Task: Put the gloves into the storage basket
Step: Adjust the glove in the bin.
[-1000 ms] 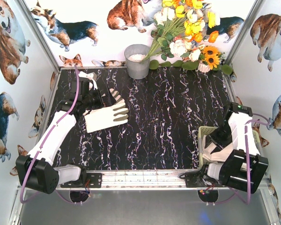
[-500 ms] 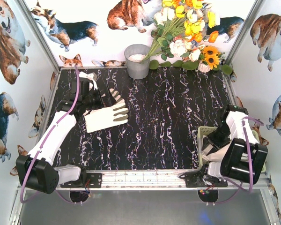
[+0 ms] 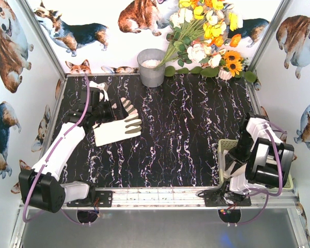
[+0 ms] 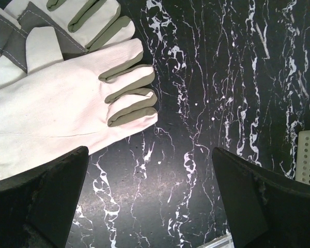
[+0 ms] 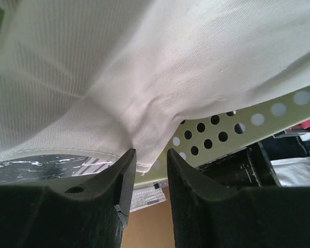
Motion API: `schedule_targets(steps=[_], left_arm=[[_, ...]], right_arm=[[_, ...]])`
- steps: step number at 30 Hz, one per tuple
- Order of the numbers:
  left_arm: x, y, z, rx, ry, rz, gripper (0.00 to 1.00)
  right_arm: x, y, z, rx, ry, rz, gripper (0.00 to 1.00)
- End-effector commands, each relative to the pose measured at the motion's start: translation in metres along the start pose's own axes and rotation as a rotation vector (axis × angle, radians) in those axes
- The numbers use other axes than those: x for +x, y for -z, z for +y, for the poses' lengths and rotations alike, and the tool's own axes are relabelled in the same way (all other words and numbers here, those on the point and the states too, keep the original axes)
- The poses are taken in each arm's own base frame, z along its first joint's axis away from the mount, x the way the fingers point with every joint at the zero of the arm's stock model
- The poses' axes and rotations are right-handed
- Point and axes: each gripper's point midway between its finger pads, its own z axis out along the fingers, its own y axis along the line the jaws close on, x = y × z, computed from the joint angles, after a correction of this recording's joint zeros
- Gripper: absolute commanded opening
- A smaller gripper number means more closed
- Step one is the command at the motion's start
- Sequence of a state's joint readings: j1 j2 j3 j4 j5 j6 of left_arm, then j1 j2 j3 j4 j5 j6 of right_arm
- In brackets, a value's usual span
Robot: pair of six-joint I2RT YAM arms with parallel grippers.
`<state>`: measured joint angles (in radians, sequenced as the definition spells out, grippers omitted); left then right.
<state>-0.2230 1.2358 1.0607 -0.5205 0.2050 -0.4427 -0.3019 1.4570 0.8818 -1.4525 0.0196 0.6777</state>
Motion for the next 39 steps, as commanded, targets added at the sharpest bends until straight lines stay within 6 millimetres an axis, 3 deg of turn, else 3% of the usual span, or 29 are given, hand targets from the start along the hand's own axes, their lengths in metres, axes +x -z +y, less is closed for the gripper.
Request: schedule_targets(steps=[1, 7, 11, 15, 18, 29, 34, 39], left_arm=[[-0.006, 0.000, 0.006, -0.020, -0.030, 0.000, 1.00], [-0.007, 0.002, 0.009, -0.033, -0.037, 0.001, 1.00], [-0.009, 0.002, 0.007, -0.025, -0.032, -0.004, 1.00], [-0.012, 0.004, 0.006, -0.026, -0.035, -0.010, 1.00], [-0.011, 0.006, 0.007, -0.032, -0.037, -0.009, 1.00], [-0.009, 0.013, 0.009, -0.046, -0.026, -0.019, 1.00], [-0.010, 0.013, 0.009, -0.048, -0.025, -0.022, 1.00], [-0.009, 0.011, 0.010, -0.049, -0.018, -0.021, 1.00]], right_arm=[[-0.012, 0.022, -0.011, 0.051, 0.042, -0.073, 0.32], [-0.027, 0.078, 0.008, -0.079, 0.009, -0.187, 0.36], [-0.044, 0.093, 0.039, -0.194, -0.067, -0.215, 0.39], [-0.053, 0.086, 0.066, -0.260, -0.117, -0.188, 0.39], [-0.060, 0.077, 0.071, -0.232, -0.112, -0.198, 0.39], [-0.081, 0.047, 0.062, -0.102, -0.084, -0.225, 0.39], [-0.075, 0.031, 0.061, -0.079, -0.075, -0.186, 0.38], [-0.065, 0.019, 0.054, -0.051, -0.056, -0.164, 0.29]])
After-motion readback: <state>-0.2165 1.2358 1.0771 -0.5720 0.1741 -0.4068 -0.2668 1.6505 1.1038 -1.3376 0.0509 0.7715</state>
